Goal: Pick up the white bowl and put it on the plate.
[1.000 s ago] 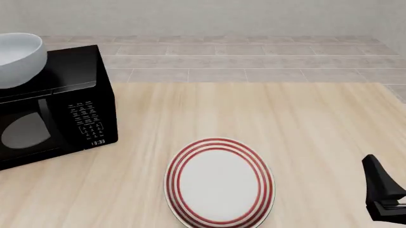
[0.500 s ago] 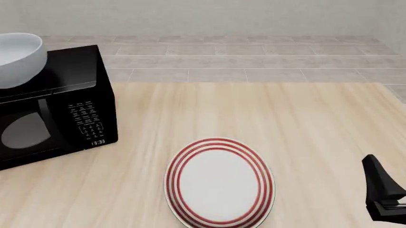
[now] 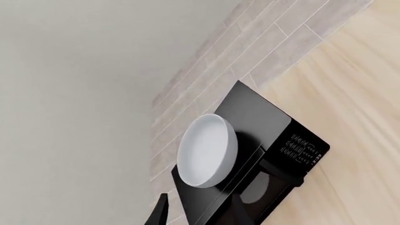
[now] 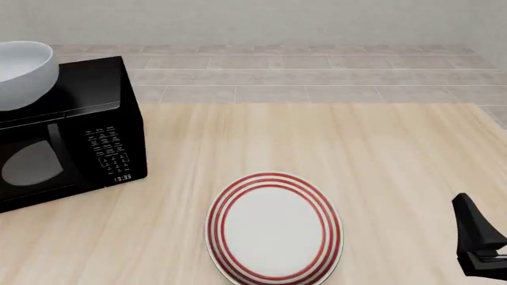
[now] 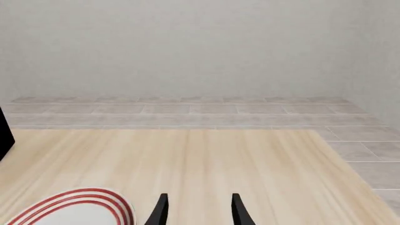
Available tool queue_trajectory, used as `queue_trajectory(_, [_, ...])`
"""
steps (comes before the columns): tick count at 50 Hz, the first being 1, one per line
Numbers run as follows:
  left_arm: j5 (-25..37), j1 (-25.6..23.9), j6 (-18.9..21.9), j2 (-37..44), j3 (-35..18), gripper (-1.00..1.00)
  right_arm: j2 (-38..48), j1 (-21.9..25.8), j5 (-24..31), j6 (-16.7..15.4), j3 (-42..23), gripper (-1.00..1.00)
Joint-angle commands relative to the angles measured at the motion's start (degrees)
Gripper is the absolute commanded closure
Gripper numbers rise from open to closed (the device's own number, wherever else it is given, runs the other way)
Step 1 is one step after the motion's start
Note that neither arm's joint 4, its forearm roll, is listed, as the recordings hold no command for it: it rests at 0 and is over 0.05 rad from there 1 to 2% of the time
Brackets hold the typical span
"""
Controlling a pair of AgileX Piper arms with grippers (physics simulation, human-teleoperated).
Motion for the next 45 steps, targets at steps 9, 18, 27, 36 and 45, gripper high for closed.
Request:
queue_trajectory(9, [-5.26,0.35,0.22,0.83,6.34,-1.00,0.04,-0.15,-0.08,-0.04,0.08,-1.00])
queue_trajectory(18, [-5.29,0.04,0.00,0.70,7.43,-1.00,0.04,-0.15,-0.09,-0.04,0.08,-1.00])
queue_trajectory(27, [-8.75,-0.34,0.59,1.25,11.14,-1.00,0.04,-0.15,-0.09,-0.05,0.08,-1.00])
queue_trajectory(36, [-11.53,-0.06,0.68,2.92,13.03,-1.00,0.04,-0.15,-0.09,-0.04,0.08,-1.00])
queue_trajectory(45, [-14.79,0.47,1.69,4.27,15.32,-1.00,0.04,-0.16,-0.09,-0.02,0.08,-1.00])
